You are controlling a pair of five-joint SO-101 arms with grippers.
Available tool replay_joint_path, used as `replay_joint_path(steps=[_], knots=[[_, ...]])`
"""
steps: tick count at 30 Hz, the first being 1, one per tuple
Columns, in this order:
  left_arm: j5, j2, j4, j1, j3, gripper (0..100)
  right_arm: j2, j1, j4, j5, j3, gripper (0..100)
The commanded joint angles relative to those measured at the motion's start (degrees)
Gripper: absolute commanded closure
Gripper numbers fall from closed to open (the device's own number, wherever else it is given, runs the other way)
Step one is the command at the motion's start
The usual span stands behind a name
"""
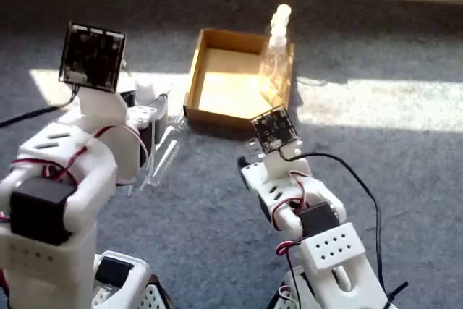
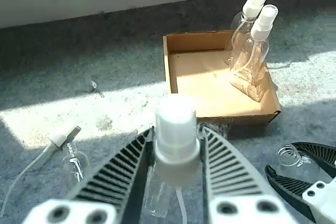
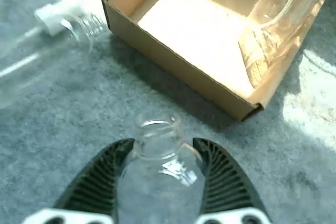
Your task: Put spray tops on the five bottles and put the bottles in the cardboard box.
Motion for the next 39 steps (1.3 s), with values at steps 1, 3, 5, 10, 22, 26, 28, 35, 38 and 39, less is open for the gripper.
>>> replay_joint_path(steps=[1,3,5,10,22,26,28,35,38,39], knots=[[-0.8,-7.3,-10.3,0.0,12.3,93,1.8,-4.2,-10.6,2.1,0.7,99.5],[-0.8,-8.5,-14.1,0.0,13.6,93,1.9,-4.6,-18.3,3.1,5.3,99.5],[-0.8,-8.9,-16.4,0.0,13.5,93,1.5,-4.6,-26.4,3.1,9.6,99.5],[3.4,-9.0,-16.9,-1.2,14.0,94,-2.2,-6.5,-34.0,6.3,19.6,99.5],[15.8,-22.1,-25.1,8.7,24.9,94,-13.8,-13.1,-34.9,10.9,31.5,99.5],[15.8,-29.9,-33.9,14.4,34.3,94,-13.9,-13.1,-34.9,10.7,31.5,99.5],[15.8,-32.7,-37.9,14.6,37.8,94,-13.9,-13.2,-34.9,10.7,31.5,99.5],[15.9,-35.0,-40.4,14.5,40.3,94,-13.9,-13.3,-34.9,10.7,31.5,99.5],[15.6,-35.5,-40.4,13.6,40.1,94,-13.9,-13.2,-34.9,10.8,31.6,99.5],[15.6,-35.5,-40.4,12.4,40.0,94,-13.9,-13.1,-34.9,10.8,31.5,99.5]])
